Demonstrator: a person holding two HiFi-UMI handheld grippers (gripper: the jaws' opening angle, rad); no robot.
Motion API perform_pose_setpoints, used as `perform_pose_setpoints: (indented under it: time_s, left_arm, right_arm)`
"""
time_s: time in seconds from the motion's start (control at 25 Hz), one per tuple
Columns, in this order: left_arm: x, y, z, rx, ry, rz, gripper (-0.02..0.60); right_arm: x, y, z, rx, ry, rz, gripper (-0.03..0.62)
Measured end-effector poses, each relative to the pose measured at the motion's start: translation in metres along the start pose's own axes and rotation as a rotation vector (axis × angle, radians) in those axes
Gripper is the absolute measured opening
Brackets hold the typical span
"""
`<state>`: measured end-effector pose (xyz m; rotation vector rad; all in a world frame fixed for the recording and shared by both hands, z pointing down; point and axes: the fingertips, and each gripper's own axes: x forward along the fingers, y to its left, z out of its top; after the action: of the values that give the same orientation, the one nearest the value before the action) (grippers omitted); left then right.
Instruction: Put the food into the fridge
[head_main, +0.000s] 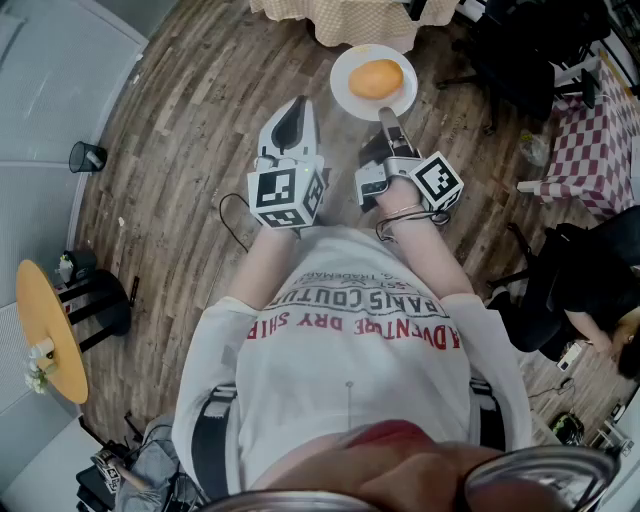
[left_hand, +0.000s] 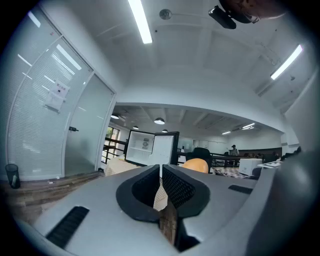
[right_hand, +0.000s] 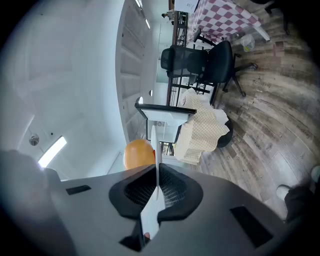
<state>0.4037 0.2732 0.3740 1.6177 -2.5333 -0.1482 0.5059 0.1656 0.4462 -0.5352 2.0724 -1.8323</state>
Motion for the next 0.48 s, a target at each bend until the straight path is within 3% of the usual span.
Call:
perform_pose_setpoints:
  time_s: [0.32,0.48]
  left_arm:
    - [0.0020,0.0029,0.0016,0.003,-0.002,0.010,0.034]
    - [0.0040,0.0048,0.0012,0.004,0.000,0.013,0.034]
  right_arm:
    - [0.0055,0.0036,-0.0007,0.009,0.008,0.014,0.034]
    - [0.0076,-0.0050,-0.0014,0.024,0.014,-0.028,0.034]
